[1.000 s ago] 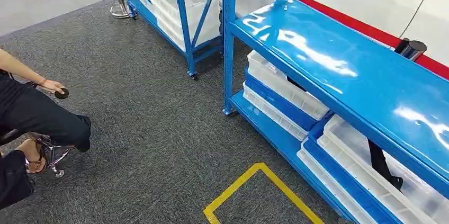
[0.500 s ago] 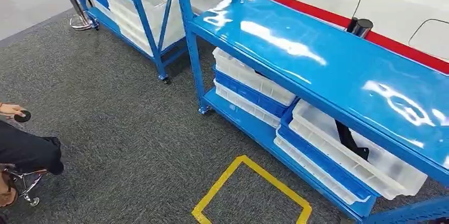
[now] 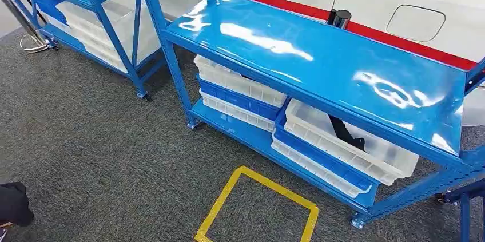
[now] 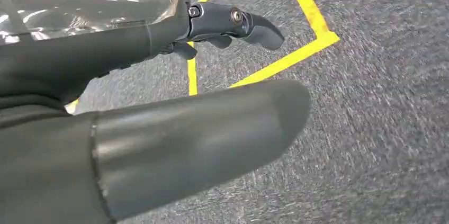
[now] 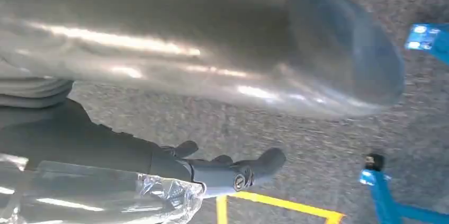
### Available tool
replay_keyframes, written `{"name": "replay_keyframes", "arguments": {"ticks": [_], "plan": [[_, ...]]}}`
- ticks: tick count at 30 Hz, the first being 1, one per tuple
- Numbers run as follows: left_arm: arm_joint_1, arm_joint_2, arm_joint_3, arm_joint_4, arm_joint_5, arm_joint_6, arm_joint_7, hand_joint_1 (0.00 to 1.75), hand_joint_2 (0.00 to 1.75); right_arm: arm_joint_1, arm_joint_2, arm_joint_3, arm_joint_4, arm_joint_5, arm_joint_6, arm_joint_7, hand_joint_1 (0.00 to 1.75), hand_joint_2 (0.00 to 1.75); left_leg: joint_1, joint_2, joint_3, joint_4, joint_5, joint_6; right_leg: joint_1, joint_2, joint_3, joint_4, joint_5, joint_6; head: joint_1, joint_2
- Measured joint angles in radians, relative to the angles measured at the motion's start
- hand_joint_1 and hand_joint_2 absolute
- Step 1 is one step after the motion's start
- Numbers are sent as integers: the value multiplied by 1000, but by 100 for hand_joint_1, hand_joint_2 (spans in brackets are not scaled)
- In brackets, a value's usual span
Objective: Take the parts from the cabinet and place them on the table.
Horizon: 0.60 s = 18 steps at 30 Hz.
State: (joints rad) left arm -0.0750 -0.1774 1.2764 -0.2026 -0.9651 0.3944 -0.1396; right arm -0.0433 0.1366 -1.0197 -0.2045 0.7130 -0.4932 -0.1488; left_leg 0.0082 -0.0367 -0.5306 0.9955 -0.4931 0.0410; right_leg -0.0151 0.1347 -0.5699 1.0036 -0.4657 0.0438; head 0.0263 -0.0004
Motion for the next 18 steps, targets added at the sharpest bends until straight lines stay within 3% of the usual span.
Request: {"name": "replay_keyframes", "arguments": {"ticks": [1,2,3,4,5,6,7,9,10,11,15,16,17,18], "plan": [[-2,0,0,0,0,0,0,0,0,2,2,0,0,0,0,0,0,0,3,15,11,-14,12,4,-1,-56,-4,17,-10,-3,1,0],[-1,0,0,0,0,0,0,0,0,-1,2,0,0,1,0,0,0,0,2,22,10,-18,15,12,3,-99,-26,58,-38,-9,6,0],[2,1,0,0,0,0,0,0,0,-6,0,0,0,2,0,-1,0,0,-1,39,8,-19,16,14,2,-116,-63,132,-75,-15,7,0],[4,1,0,0,0,0,0,0,0,-7,-1,0,0,2,0,-1,0,0,-1,55,7,-18,16,14,1,-121,-100,210,-107,-17,7,0],[4,0,0,0,0,0,0,0,0,-7,-1,0,0,2,0,-2,0,0,-2,69,5,-18,16,14,1,-122,-133,282,-129,-14,7,0],[4,0,0,0,0,0,0,0,0,-3,-2,0,0,2,1,-3,0,0,-2,81,4,-17,15,14,0,-124,-143,309,-131,-8,8,0],[4,0,0,0,2,0,0,0,0,0,-2,0,0,2,1,-3,0,0,-2,92,4,-17,15,13,-2,-126,-128,283,-116,3,8,0],[4,-1,0,0,2,1,0,0,0,0,-3,0,0,4,0,-5,0,0,-1,116,7,-15,12,9,-5,-149,-30,106,-51,28,8,0],[4,-1,0,0,3,1,0,0,0,-2,-4,0,0,5,0,-5,0,0,-2,126,9,-12,9,3,-6,-187,24,13,-25,33,8,0],[4,1,0,0,3,2,0,0,0,-5,-2,0,0,5,1,-6,0,0,-13,134,11,-8,3,-5,-3,-234,32,-4,-25,19,9,0],[-2,0,0,0,6,7,-1,0,0,-5,-3,0,0,5,0,-7,0,0,-9,172,27,-11,-4,-25,0,-185,25,-10,-15,-12,7,0],[-2,0,0,0,6,9,-1,0,0,-5,-3,0,0,5,0,-7,0,0,0,144,24,0,-15,-35,-18,-172,33,-12,-9,-21,6,0],[-1,-1,0,0,6,9,-1,0,0,-6,-2,0,0,5,0,-6,0,0,1,83,9,40,-52,-41,-16,-161,29,-12,-6,-28,4,0],[0,-2,0,0,7,9,-1,0,0,-9,-2,0,0,5,0,-6,0,0,3,56,-18,103,-95,-43,-15,-152,26,-12,-1,-36,3,0]]}}
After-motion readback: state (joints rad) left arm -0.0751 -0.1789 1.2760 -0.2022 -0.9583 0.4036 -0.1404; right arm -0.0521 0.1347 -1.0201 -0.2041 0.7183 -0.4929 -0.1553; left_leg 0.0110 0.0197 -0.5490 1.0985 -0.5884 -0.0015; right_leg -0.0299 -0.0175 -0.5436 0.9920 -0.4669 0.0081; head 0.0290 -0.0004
